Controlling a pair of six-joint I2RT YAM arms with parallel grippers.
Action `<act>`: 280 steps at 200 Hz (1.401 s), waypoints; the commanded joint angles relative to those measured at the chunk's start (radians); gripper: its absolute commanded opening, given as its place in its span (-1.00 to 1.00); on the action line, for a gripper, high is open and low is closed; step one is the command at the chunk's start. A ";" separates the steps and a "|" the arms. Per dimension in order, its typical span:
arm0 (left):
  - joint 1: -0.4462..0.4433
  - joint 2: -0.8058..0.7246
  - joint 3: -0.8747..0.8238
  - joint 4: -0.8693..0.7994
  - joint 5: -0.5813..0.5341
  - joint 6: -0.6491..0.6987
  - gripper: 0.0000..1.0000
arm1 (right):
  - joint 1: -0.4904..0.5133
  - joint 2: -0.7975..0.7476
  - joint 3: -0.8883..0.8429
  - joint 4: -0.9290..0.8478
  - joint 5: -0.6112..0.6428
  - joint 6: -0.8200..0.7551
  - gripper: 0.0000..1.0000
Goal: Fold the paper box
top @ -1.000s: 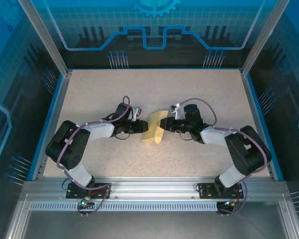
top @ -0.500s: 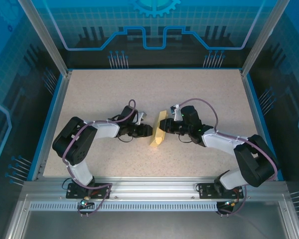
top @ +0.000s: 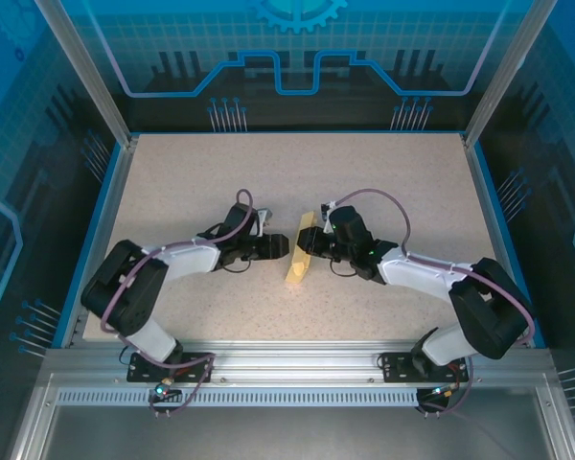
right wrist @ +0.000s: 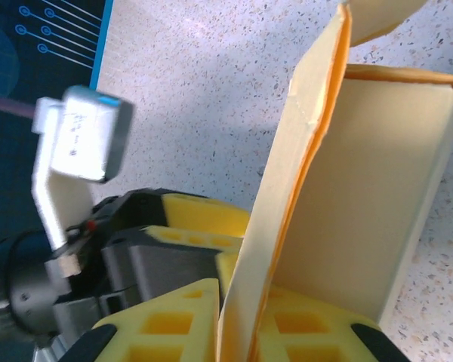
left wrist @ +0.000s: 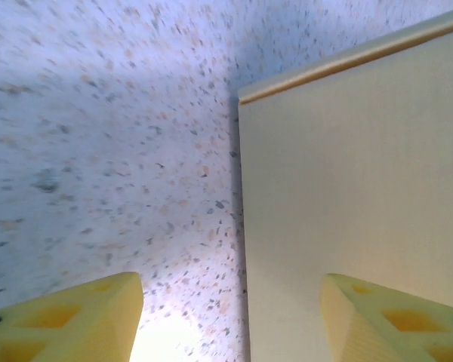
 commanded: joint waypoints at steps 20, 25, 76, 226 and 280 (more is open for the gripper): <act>-0.023 -0.294 -0.226 0.175 -0.119 0.037 0.42 | 0.030 0.053 0.036 -0.117 0.058 0.020 -0.64; -0.039 -0.331 -0.249 0.189 -0.136 0.048 0.44 | 0.031 0.055 0.043 -0.122 0.059 0.018 -0.65; -0.276 -0.501 -0.367 0.288 -0.401 0.199 0.63 | 0.040 0.075 0.081 -0.141 0.057 0.016 -0.65; -0.481 -0.074 -0.294 0.691 -0.685 0.421 0.60 | 0.045 0.070 0.097 -0.156 0.066 0.023 -0.66; -0.481 -0.012 -0.307 0.772 -0.699 0.437 0.24 | 0.041 0.064 0.099 -0.153 0.072 0.024 -0.64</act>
